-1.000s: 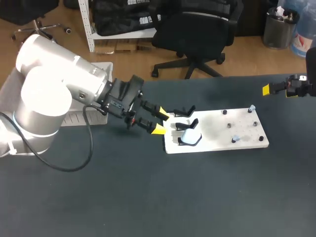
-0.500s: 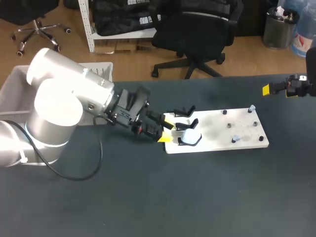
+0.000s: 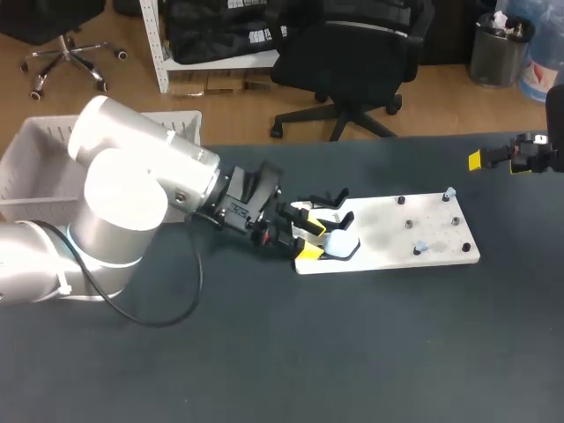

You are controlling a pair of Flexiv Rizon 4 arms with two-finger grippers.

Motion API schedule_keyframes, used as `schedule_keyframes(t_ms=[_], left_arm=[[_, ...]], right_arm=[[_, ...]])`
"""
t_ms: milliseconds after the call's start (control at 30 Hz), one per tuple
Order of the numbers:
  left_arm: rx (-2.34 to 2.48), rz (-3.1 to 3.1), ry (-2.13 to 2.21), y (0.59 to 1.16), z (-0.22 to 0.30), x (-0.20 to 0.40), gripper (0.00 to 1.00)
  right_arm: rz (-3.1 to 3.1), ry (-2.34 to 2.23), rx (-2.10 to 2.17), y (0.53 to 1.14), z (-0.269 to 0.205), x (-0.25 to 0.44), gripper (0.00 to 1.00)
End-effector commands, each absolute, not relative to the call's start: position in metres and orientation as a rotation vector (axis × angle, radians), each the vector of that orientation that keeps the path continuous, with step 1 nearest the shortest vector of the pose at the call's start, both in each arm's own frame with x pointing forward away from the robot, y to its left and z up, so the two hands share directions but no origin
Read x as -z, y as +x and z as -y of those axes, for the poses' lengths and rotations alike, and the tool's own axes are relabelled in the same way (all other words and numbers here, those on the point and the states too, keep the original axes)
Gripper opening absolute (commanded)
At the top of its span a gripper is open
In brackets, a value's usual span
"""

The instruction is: Pick up each earbud case from the left stands, insert the matching earbuds, close the lid, and place the case in the box.

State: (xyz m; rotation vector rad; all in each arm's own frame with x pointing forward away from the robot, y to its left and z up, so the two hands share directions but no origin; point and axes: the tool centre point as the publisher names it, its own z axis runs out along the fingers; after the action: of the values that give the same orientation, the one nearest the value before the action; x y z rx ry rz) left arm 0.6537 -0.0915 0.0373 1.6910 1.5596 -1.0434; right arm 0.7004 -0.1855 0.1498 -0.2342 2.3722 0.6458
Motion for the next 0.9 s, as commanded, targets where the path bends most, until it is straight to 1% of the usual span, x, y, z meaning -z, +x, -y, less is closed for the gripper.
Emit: schedule_keyframes(t_ms=[33, 67, 100, 300, 400, 433, 633, 733, 900], left_arm=[[1.048, -1.561, 1.689, 0.656, 0.099, -0.031, 0.58], [1.049, -1.563, 1.688, 0.656, 0.1, -0.03, 0.6], [1.05, -1.565, 1.687, 0.656, 0.101, -0.029, 0.6], [1.056, -1.587, 1.666, 0.657, 0.106, -0.024, 0.49], [1.053, -1.587, 1.653, 0.658, 0.108, -0.023, 0.5], [1.049, -1.581, 1.652, 0.658, 0.108, -0.022, 0.56], [1.048, -1.585, 1.647, 0.658, 0.112, -0.02, 0.51], [1.046, -1.59, 1.64, 0.659, 0.113, -0.019, 0.52], [1.043, -1.597, 1.634, 0.661, 0.114, -0.017, 0.49]], right_arm=[[-2.372, -0.237, -0.648, 0.701, 0.186, -0.15, 1.0], [-2.372, -0.237, -0.648, 0.701, 0.186, -0.15, 1.0], [-2.372, -0.237, -0.648, 0.701, 0.186, -0.15, 1.0], [-2.372, -0.237, -0.648, 0.701, 0.186, -0.15, 1.0], [-2.372, -0.237, -0.648, 0.701, 0.186, -0.15, 1.0], [-2.372, -0.237, -0.648, 0.701, 0.186, -0.15, 1.0], [-2.372, -0.237, -0.648, 0.701, 0.186, -0.15, 1.0], [-2.372, -0.237, -0.648, 0.701, 0.186, -0.15, 1.0], [-2.372, -0.237, -0.648, 0.701, 0.186, -0.15, 1.0]])
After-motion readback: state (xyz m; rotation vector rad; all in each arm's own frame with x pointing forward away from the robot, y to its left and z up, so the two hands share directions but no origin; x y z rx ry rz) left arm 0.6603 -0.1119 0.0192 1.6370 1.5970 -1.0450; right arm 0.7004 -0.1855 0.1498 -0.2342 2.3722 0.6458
